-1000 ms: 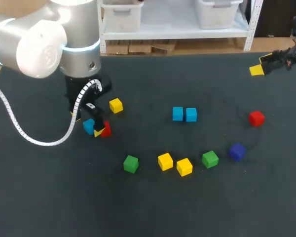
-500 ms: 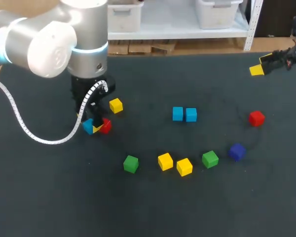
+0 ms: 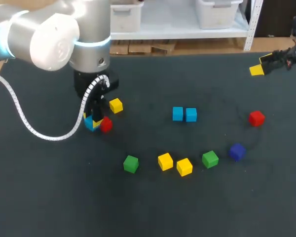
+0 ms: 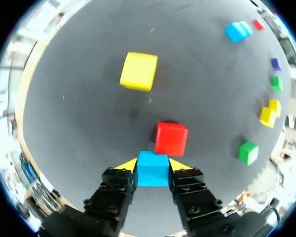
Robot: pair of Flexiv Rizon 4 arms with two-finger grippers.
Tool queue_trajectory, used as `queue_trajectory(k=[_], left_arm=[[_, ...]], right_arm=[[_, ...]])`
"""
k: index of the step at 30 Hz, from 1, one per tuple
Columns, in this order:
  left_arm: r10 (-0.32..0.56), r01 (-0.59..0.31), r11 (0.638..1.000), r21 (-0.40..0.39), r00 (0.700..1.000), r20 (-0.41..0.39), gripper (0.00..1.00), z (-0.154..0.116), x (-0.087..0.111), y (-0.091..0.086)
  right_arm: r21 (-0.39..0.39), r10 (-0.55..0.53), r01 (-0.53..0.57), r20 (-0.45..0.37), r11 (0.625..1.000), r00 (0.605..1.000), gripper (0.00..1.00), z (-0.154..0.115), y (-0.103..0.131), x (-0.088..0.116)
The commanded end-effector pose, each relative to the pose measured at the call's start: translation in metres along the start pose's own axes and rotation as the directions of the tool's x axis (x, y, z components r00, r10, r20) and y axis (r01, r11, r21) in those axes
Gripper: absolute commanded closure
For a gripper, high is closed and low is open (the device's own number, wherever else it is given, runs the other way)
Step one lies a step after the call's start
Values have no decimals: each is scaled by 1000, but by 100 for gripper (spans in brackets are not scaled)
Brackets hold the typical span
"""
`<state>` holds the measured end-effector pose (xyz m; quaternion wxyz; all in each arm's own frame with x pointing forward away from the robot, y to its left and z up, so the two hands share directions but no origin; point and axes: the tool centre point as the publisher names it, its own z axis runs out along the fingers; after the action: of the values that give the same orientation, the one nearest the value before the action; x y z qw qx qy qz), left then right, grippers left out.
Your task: Place the blue cubes, place green cubes on the blue cubes, place the yellow cubes on the green cubes, then place the red cubes on the yellow cubes, and place purple cube on the red cubes.
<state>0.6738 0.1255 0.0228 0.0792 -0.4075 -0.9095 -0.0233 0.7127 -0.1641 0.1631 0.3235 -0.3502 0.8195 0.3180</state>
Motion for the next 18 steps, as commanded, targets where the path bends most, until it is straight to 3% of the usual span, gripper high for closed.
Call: queue_trajectory(k=[1,5,8,14,18], left_arm=[[142,-141,989,-36,990,17,100,-36,-5,-9],[349,-347,935,-80,937,16,100,-54,-27,-20],[454,-454,885,-102,891,-16,100,-60,-49,-27],[605,-605,790,-100,795,-33,100,-62,-96,-49],[659,-658,748,-86,752,-25,100,-52,-118,-60]], right_arm=[[-1,-1,1,2,1000,1000,0,0,0,0],[-1,-1,1,2,1000,1000,0,0,0,0],[-1,-1,1,2,1000,1000,0,0,0,0],[-1,-1,1,2,1000,1000,0,0,0,0],[-1,-1,1,2,1000,1000,0,0,0,0]])
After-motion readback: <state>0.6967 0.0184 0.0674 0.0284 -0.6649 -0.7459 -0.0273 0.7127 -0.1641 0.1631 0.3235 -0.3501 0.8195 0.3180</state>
